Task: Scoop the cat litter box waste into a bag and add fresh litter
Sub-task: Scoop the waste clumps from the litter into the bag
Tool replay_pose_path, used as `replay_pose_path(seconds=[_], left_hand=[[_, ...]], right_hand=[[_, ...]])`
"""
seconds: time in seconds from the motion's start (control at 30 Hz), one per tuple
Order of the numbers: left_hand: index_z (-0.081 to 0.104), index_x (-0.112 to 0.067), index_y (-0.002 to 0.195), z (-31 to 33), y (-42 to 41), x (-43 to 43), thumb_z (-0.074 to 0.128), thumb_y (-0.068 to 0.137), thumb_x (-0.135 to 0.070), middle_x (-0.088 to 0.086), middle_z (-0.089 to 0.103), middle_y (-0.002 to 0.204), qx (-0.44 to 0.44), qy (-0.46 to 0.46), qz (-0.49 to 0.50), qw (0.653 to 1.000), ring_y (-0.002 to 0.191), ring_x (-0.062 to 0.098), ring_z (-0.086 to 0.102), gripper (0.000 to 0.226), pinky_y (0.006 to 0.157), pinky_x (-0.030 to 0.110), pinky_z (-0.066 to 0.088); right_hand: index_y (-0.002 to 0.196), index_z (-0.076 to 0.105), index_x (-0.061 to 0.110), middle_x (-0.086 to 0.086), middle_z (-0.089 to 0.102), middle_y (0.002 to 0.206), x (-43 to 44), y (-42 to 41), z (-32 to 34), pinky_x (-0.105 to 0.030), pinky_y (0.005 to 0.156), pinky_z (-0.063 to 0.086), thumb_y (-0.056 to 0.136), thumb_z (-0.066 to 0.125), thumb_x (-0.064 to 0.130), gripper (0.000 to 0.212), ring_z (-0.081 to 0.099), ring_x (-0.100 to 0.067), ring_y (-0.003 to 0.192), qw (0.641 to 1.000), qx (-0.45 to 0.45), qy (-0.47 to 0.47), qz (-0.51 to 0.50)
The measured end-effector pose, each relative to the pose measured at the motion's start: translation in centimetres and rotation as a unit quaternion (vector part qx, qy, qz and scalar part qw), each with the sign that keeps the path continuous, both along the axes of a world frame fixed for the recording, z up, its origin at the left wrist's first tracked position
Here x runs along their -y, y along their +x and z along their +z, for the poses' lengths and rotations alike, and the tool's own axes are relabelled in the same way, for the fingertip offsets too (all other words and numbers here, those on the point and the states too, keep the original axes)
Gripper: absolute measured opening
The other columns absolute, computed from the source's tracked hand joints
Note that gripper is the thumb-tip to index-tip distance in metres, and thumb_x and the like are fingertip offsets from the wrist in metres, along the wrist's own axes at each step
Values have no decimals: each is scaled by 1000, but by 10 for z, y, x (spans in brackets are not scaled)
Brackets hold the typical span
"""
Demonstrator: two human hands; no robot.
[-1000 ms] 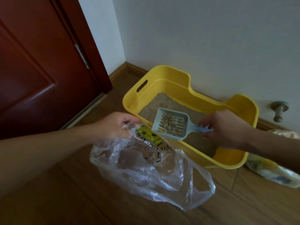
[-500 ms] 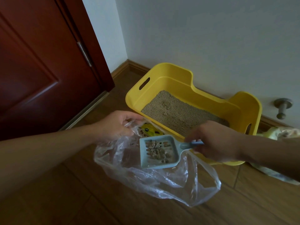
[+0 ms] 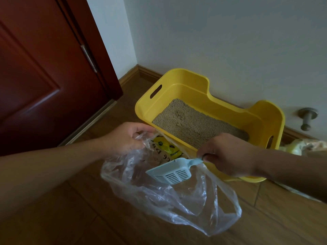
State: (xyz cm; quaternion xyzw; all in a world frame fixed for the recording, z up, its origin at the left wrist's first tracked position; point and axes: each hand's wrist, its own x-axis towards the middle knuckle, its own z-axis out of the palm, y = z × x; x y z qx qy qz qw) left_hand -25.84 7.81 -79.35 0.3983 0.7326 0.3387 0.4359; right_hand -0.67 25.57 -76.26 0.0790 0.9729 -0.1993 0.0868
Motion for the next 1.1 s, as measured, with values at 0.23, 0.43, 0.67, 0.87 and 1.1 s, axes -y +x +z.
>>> replay_pose_path(seconds=[0.23,0.43,0.67,0.87,1.1], left_hand=[[62,-21,130,-4,-3,0,58,83,19,3,63,131,23,0,5,1000,122,6,59,61,101,38,52],[62,-23,123,-2,0,-1,56,84,21,-3,65,127,42,6,19,999,121,4,59,60,96,28,54],[63,-21,128,-2,-2,-1,56,85,21,-4,66,127,45,-6,30,999,122,7,59,60,98,37,54],[62,-20,130,3,-2,1,57,85,20,-3,64,131,43,-7,30,999,125,9,58,60,100,38,53],[68,-21,119,5,0,3,58,84,20,-3,70,122,85,6,47,995,118,10,63,55,97,36,54]], right_hand=[[77,57,23,5,57,68,-2,2,-6,-22,56,31,93,52,12,20,47,-13,61,1000,2,-22,7],[82,60,21,4,59,68,-3,3,-8,-26,58,36,94,50,13,18,50,-14,62,999,16,-30,-5],[90,64,28,14,63,77,-5,5,-9,-14,61,37,95,54,12,20,56,-3,71,996,3,-85,-38],[88,68,26,13,66,84,-7,15,-5,-17,71,47,89,62,6,21,62,-5,84,984,-3,-165,-65],[79,66,34,8,67,81,-27,23,5,-33,70,53,82,75,10,26,61,-7,74,969,-23,-161,-185]])
